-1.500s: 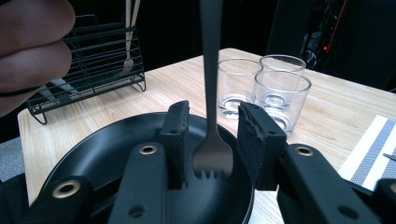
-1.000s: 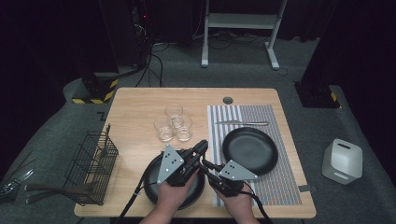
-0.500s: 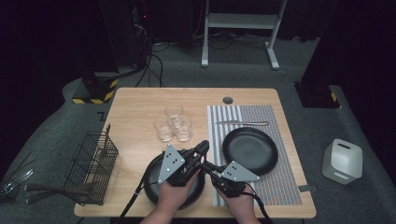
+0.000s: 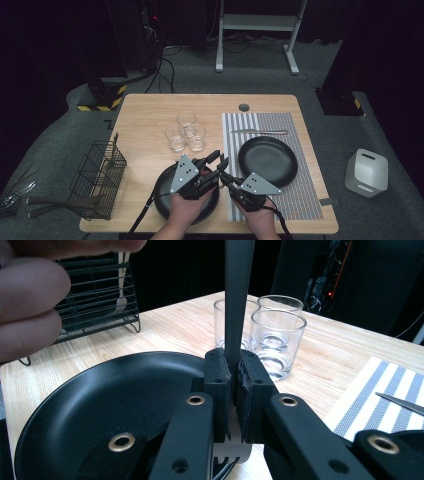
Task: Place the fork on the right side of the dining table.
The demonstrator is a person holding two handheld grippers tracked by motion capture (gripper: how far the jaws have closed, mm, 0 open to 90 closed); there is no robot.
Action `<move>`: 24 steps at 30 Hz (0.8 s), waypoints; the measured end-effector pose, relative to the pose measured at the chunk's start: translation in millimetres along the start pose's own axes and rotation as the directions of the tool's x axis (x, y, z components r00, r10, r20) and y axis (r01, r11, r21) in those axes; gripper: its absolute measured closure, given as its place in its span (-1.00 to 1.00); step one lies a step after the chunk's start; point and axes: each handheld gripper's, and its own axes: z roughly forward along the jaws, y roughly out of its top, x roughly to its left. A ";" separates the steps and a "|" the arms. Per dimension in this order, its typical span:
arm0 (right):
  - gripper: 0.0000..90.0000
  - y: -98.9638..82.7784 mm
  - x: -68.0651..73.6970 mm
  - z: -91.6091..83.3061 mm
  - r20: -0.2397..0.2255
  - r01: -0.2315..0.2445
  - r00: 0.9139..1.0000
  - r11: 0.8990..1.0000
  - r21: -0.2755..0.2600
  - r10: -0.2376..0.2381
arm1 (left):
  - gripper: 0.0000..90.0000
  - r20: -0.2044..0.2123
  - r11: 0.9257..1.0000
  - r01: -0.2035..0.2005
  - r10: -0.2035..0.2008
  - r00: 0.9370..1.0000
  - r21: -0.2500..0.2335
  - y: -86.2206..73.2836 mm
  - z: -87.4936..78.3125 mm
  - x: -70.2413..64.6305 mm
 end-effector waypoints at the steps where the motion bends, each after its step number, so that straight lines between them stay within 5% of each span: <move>1: 0.88 -0.3 -0.4 -0.6 0.002 -0.002 1.000 1.000 -0.002 0.002 | 0.37 0.003 1.000 0.001 -0.001 1.000 0.006 -1.1 0.4 -0.2; 24: 0.88 -4.5 -2.5 -3.3 0.007 -0.008 1.000 1.000 0.009 0.008 | 0.53 0.023 0.995 0.000 -0.003 1.000 0.104 -32.3 10.0 -2.2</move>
